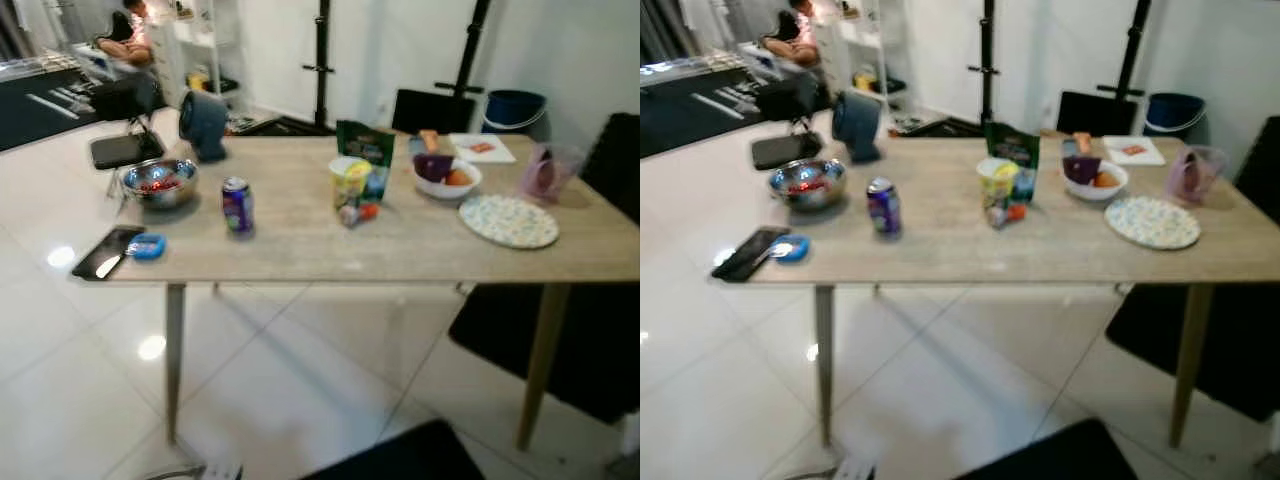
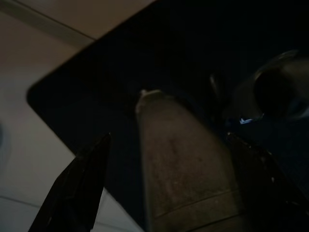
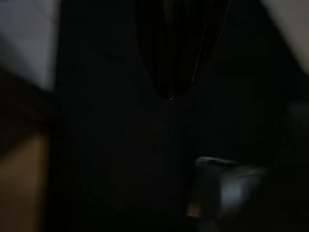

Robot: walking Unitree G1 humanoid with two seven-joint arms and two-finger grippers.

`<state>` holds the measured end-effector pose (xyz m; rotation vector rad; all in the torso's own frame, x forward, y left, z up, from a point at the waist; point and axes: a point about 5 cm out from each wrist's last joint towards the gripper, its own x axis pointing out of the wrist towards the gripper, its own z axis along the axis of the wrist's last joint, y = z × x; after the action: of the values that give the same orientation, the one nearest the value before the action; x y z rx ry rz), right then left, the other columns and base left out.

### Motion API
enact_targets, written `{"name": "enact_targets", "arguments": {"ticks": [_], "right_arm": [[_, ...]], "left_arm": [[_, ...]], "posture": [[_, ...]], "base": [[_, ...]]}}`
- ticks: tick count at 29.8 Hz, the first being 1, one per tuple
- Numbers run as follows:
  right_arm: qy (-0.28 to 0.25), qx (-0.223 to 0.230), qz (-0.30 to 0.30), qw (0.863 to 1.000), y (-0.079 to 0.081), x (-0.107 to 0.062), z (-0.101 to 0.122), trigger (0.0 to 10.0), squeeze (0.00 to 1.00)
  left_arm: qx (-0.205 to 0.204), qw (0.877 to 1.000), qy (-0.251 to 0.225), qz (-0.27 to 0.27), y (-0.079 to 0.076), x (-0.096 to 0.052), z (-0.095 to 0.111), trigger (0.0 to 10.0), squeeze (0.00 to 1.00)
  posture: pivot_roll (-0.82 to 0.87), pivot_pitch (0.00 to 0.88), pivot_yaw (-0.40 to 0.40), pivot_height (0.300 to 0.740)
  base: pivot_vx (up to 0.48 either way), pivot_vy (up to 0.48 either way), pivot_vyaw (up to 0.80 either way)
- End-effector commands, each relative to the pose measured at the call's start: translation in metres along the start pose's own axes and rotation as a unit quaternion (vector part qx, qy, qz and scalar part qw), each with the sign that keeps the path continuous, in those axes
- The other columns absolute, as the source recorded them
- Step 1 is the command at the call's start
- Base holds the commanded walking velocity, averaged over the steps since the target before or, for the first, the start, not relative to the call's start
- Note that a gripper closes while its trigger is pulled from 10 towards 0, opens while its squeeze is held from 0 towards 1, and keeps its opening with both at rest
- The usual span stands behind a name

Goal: Restocking fridge

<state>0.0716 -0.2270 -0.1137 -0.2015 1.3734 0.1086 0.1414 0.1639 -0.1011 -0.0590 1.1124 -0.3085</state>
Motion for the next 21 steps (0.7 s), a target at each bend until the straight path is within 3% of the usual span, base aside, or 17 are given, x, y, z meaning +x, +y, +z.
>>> {"name": "enact_targets", "arguments": {"ticks": [1, 8, 13, 16, 21], "right_arm": [[0.005, -0.004, -0.009, 1.0, -0.007, -0.001, -0.004, 10.0, 0.0], [0.004, -0.008, -0.007, 1.0, -0.002, -0.001, -0.005, 10.0, 0.0], [-0.021, -0.024, -0.011, 0.999, -0.004, 0.0, 0.013, 10.0, 0.0], [-0.043, -0.059, -0.009, 0.997, -0.01, -0.001, 0.032, 10.0, 0.0], [-0.043, -0.077, 0.001, 0.996, -0.01, -0.002, 0.034, 10.0, 0.0]], "left_arm": [[0.01, 1.0, 0.008, 0.003, 0.004, -0.001, -0.002, 10.0, 0.0], [0.005, 1.0, -0.001, 0.02, 0.01, -0.003, 0.004, 10.0, 0.0], [0.003, 1.0, -0.013, 0.021, 0.009, -0.001, 0.014, 10.0, 0.0], [0.016, 1.0, -0.013, 0.015, 0.004, 0.001, 0.015, 10.0, 0.0], [0.0, 1.0, -0.017, 0.022, 0.005, 0.001, 0.014, 10.0, 0.0]], "posture": [[-0.14, 0.017, 0.07, 0.74], [-0.13, 0.0, 0.064, 0.74], [-0.13, 0.0, 0.052, 0.74], [-0.12, 0.0, 0.048, 0.74], [-0.1, 0.0, 0.037, 0.74]], "base": [[0.0, 0.0, -0.78], [0.0, 0.0, -0.78], [0.0, 0.0, 0.0], [0.0, 0.0, 0.0], [0.0, 0.0, 0.0]]}}
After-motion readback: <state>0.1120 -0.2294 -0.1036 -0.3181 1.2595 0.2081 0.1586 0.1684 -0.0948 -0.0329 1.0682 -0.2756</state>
